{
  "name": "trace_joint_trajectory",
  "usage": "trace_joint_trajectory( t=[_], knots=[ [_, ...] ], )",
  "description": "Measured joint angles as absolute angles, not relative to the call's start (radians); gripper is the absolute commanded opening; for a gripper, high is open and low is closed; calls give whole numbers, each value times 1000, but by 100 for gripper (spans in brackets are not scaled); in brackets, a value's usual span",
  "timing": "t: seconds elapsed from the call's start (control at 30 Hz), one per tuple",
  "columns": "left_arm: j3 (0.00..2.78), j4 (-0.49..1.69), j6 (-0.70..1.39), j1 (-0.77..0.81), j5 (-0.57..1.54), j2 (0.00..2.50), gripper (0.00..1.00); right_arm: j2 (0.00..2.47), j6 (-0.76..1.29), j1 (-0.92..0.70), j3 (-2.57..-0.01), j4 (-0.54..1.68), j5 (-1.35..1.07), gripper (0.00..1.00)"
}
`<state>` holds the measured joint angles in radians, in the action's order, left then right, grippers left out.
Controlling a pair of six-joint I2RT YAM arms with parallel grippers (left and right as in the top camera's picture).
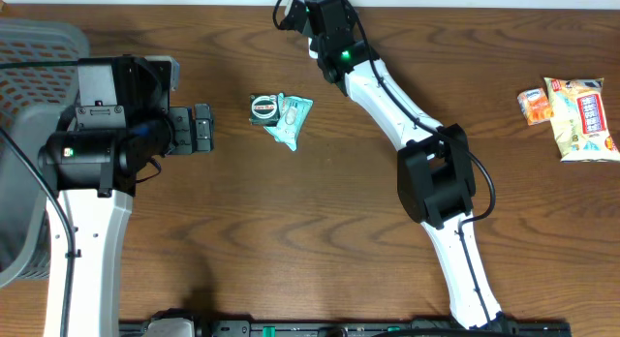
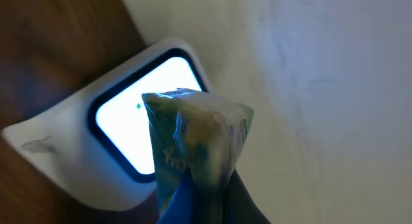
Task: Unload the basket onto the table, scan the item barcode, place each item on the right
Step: 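Carry the green pack to the right edge and release it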
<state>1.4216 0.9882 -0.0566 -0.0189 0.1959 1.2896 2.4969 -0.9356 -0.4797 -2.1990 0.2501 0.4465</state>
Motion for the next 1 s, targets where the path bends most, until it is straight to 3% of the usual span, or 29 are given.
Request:
trace_joint_trajectory(
  t=[0.4, 0.6, 1.0],
  knots=[
    [1422, 988, -57, -19, 196, 1290, 98, 2437, -776, -451, -2199, 290, 533, 1],
    [1422, 988, -57, -19, 196, 1290, 98, 2315, -528, -398, -2200, 445, 548, 1],
    [1422, 988, -57, -19, 196, 1290, 98, 2194, -47, -44, -2215, 895, 558, 1]
  ],
)
